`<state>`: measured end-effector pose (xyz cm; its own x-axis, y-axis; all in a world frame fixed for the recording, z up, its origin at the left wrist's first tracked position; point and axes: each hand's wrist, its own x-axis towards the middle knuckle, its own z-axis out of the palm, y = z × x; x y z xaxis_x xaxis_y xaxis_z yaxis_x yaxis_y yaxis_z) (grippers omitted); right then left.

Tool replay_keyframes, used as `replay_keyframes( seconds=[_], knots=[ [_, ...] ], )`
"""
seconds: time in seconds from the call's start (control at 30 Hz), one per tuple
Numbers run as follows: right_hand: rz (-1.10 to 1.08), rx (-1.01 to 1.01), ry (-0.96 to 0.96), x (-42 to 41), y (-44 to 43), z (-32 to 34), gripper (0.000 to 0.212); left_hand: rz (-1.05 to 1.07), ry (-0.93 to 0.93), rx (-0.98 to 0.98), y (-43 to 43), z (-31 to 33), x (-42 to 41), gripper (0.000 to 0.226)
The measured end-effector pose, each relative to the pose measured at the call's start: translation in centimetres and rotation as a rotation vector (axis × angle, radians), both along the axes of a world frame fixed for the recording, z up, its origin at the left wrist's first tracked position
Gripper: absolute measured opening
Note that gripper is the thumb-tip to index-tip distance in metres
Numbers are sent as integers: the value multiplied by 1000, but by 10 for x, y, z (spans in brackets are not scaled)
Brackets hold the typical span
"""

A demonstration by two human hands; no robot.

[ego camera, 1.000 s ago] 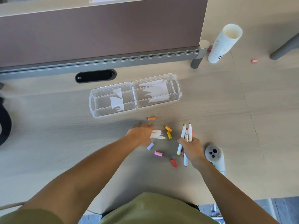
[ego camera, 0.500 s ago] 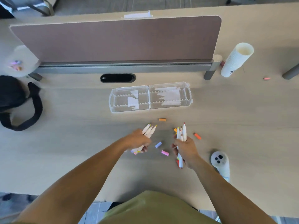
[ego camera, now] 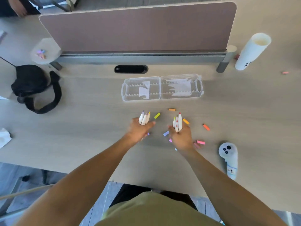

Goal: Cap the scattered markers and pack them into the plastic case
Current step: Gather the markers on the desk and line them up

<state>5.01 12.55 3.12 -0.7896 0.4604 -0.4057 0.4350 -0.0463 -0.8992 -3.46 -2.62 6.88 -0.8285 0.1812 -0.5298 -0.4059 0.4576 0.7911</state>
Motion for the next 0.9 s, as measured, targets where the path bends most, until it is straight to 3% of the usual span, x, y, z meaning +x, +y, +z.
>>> replay_keyframes(
  seconds=[0.17,0.33,0.67,0.73,0.83,0.9],
  knots=[
    [16,184,149,7,-38,-5,37,-63,250,-16,-18,7,18,39],
    [58,229,196,6,-84,-4,46,-73,353,21,-66,-9,12,34],
    [-90,415,228,3,-132,-68,21,-194,435,149,-98,-83,13,38],
    [-92,450,224,6,-134,-76,35,-198,432,116,-98,-101,13,38],
    [-86,513,222,9,-139,-80,74,-205,482,-7,-102,-131,16,30],
    [-129,553,245,8,-141,-86,74,-201,497,-7,-103,-137,19,8]
  ],
)
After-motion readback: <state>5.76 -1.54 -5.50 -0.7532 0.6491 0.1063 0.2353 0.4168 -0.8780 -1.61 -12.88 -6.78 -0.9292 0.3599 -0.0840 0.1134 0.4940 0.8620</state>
